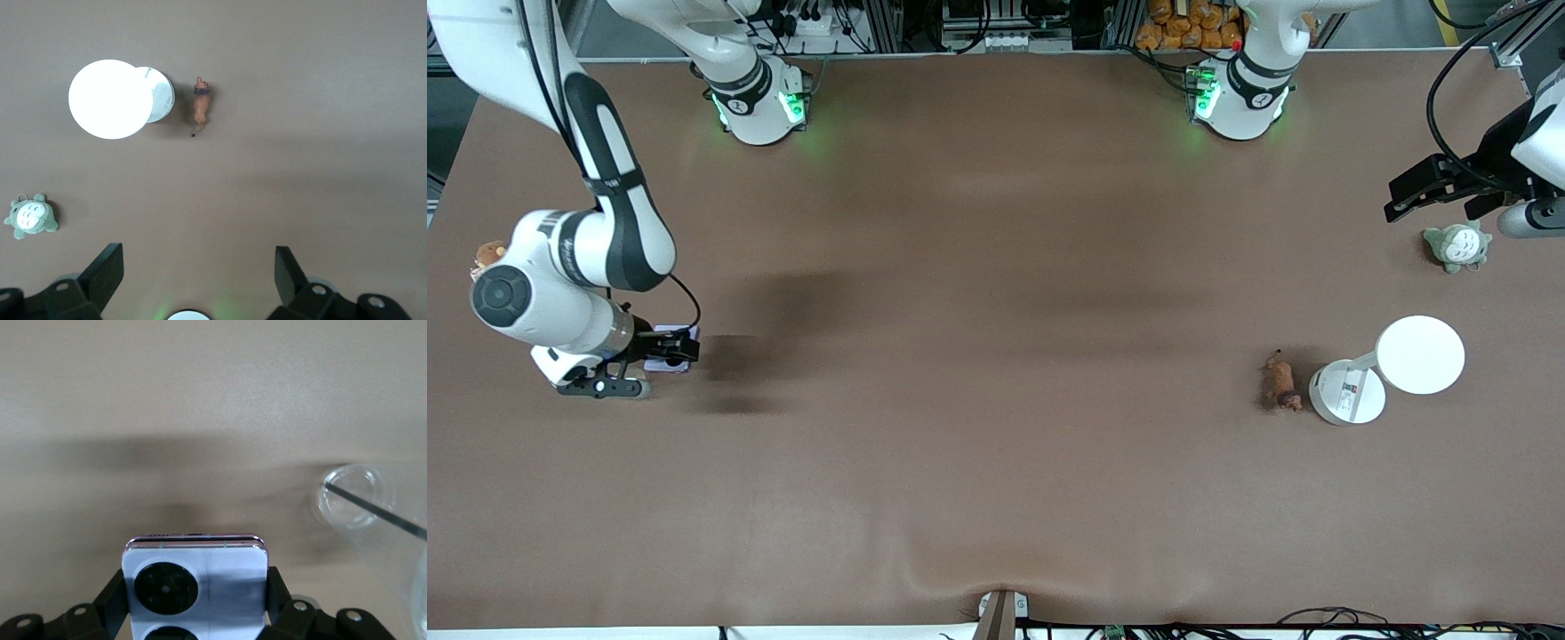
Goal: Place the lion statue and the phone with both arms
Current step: 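Carry the phone toward the clear cup with the right gripper, then lower the phone beside the cup and open the right gripper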
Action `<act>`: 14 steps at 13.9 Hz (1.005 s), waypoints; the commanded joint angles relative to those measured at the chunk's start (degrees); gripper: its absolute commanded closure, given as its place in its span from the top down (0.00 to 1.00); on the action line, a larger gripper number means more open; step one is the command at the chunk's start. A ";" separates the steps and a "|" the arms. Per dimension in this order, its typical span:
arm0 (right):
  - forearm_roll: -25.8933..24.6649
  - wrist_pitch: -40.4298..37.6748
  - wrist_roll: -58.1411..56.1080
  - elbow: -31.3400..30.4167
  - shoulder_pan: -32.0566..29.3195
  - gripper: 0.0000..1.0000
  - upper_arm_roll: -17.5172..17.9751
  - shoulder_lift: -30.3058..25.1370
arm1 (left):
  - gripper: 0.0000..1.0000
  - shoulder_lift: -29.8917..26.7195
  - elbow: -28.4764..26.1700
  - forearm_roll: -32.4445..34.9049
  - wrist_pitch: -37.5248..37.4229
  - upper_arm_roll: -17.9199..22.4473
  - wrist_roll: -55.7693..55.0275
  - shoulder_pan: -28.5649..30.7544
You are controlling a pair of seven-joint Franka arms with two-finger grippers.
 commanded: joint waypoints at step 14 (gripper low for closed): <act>-0.11 6.70 -0.95 5.74 -1.98 1.00 0.94 11.63 | 1.00 -0.24 0.57 -0.49 -0.28 -0.76 -0.17 0.34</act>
